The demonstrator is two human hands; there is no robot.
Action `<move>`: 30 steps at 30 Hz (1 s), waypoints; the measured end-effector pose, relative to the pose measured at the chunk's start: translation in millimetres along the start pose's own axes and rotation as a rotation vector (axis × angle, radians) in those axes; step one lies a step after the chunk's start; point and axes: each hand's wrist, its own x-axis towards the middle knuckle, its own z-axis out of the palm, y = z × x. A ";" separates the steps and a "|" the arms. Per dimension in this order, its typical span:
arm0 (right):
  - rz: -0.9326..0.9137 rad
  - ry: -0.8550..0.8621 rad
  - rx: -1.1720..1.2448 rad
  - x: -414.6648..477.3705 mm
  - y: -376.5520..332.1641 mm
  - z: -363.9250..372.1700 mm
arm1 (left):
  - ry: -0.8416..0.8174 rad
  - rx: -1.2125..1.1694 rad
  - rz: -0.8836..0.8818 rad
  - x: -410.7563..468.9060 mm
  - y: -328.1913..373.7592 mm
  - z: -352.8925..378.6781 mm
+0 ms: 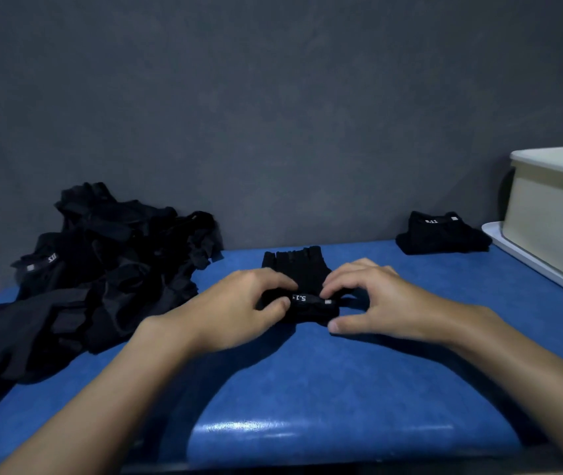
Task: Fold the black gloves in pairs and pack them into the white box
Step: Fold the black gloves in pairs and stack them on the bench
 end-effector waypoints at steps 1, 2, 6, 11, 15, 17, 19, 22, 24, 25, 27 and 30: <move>0.003 -0.011 -0.034 -1.8 0.0 0.7 | -0.042 0.015 -0.002 -1.6 -1.7 -0.2; 0.004 -0.010 -0.059 -2.9 -0.1 1.3 | -0.082 0.029 -0.007 -3.4 -3.2 -0.4; -0.022 0.017 -0.113 -3.4 0.2 4.7 | -0.109 0.037 -0.021 -8.3 -7.5 -0.1; -0.067 0.078 -0.156 -3.6 2.0 11.2 | -0.062 0.026 -0.023 -8.4 -10.9 4.5; -0.064 0.113 -0.158 -1.4 0.2 16.8 | -0.038 0.001 -0.013 -7.9 -9.4 5.9; -0.056 0.148 -0.154 -0.5 -1.8 18.4 | -0.022 -0.010 -0.006 -7.3 -8.7 7.0; 0.002 0.174 -0.085 0.7 -4.6 18.0 | -0.010 -0.035 -0.004 -6.4 -8.9 8.2; 0.085 0.177 0.079 3.5 -1.3 14.5 | 0.022 -0.166 0.016 -4.6 -7.3 9.2; 0.114 0.193 0.170 5.1 -0.6 11.7 | 0.040 -0.312 0.011 -4.0 -5.7 10.0; 0.118 0.196 0.261 5.4 -2.8 9.9 | 0.051 -0.387 -0.004 -3.3 -6.6 10.8; 0.142 0.172 0.514 3.6 -9.0 4.7 | 0.069 -0.527 -0.040 -2.2 -7.5 11.8; 0.160 0.077 0.672 -3.0 -14.5 -2.3 | 0.096 -0.625 -0.078 0.5 -8.8 14.9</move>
